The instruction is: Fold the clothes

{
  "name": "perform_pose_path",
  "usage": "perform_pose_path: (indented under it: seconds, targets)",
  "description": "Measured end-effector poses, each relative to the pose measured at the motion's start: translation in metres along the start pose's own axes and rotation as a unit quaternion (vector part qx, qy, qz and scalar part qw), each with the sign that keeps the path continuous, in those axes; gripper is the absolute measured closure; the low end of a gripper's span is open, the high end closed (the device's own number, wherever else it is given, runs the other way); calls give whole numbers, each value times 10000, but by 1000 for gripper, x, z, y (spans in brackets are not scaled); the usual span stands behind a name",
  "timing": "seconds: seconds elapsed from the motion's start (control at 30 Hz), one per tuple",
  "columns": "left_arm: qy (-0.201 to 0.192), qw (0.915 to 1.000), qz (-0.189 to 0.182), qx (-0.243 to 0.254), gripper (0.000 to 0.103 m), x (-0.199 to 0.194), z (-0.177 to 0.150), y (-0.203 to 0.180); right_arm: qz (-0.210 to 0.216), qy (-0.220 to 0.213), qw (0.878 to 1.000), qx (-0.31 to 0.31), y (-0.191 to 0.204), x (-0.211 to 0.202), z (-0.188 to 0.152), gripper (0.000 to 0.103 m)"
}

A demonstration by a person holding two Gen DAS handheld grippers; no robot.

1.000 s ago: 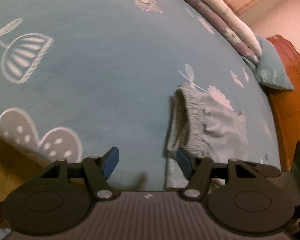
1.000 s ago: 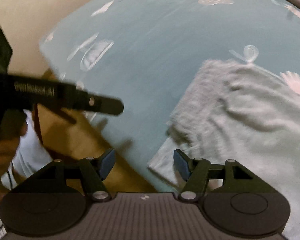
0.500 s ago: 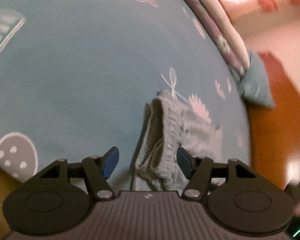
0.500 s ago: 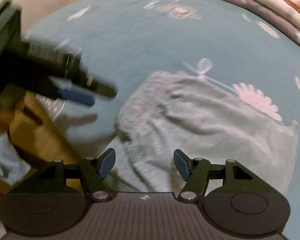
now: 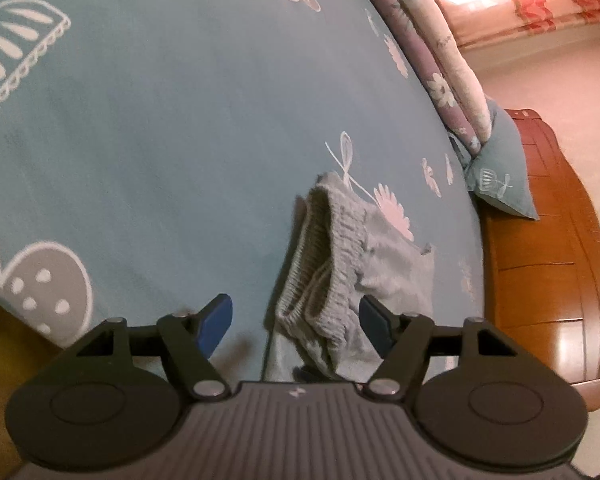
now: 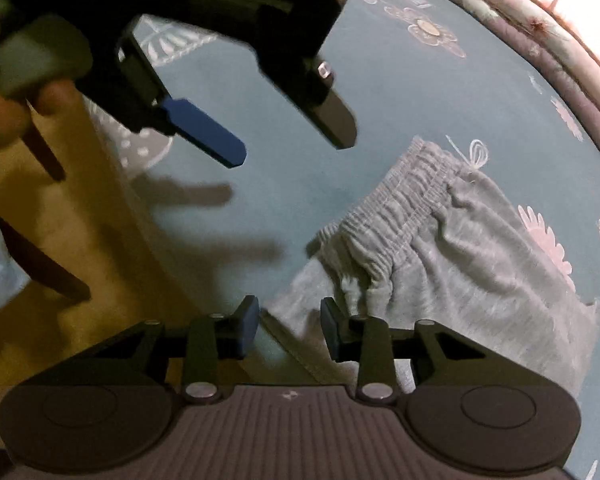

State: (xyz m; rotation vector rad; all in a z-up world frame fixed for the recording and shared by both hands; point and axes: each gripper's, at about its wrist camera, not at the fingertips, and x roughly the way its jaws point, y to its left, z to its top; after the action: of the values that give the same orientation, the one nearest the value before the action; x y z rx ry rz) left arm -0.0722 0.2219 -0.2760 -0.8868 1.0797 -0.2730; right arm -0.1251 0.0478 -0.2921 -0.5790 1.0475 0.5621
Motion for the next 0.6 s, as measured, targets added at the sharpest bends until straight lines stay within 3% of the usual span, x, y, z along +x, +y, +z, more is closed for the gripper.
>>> perform_pose_path:
  seconds: [0.2, 0.27, 0.33, 0.6]
  targets:
    - [195, 9990, -282, -294, 32, 7, 3, 11, -239, 25, 9988, -427, 10, 4, -2, 64]
    - [266, 9981, -392, -403, 32, 12, 4, 14, -284, -8, 9984, -496, 13, 1, -2, 81]
    - [354, 9971, -466, -482, 31, 17, 5, 17, -307, -44, 9983, -489, 13, -3, -1, 87]
    - [848, 9922, -651, -644, 28, 53, 1, 21, -278, -219, 9993, -134, 1, -24, 2, 92]
